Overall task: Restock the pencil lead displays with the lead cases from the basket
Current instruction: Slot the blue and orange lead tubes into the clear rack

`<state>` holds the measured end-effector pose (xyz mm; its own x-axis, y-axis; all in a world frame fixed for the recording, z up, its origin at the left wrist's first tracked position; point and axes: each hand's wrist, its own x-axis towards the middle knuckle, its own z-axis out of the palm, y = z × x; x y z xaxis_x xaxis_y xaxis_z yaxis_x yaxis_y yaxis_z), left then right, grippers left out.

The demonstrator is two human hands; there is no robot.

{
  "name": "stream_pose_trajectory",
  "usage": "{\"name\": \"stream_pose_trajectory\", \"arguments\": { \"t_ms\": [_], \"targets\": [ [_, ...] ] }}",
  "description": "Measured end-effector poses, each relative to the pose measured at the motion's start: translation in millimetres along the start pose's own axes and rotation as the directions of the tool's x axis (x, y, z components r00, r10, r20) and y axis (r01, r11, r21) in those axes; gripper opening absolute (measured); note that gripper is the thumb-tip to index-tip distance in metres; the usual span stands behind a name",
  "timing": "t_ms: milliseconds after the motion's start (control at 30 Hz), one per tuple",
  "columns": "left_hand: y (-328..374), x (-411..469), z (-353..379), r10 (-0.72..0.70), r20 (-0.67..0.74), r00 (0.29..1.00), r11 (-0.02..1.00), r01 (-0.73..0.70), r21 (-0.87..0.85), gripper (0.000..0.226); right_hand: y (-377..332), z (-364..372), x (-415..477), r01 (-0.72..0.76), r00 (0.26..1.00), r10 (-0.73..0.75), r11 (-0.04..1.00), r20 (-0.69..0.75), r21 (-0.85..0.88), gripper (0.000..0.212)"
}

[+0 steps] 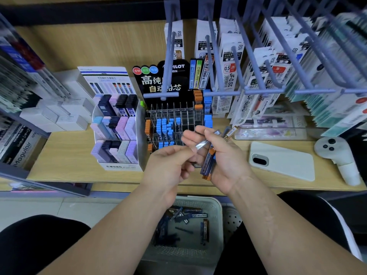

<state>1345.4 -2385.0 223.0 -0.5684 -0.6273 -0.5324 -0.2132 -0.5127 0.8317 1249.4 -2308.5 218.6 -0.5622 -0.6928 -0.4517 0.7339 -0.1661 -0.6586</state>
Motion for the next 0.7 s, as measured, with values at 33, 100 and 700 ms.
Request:
{"name": "stream_pose_trajectory", "arguments": {
  "t_ms": [33,100,700],
  "targets": [
    [1.1,-0.5,-1.6,0.023,-0.012,1.0,1.0,-0.023,0.005,0.004,-0.4,0.2,-0.6,-0.023,1.0,0.023,1.0,0.002,-0.012,0.023],
    [3.0,-1.4,-4.1,0.079,-0.043,0.996,0.997,-0.079,0.019,0.008,-0.7,1.1,-1.5,-0.068,0.998,0.068,0.996,0.008,-0.06,0.023],
    [74.4,25.8,-43.2,0.671,0.092,0.735,0.453,-0.505,0.735,0.019,3.6,-3.2,2.4,-0.203,0.979,0.191,0.947,-0.07,-0.248,0.033]
  ]
}}
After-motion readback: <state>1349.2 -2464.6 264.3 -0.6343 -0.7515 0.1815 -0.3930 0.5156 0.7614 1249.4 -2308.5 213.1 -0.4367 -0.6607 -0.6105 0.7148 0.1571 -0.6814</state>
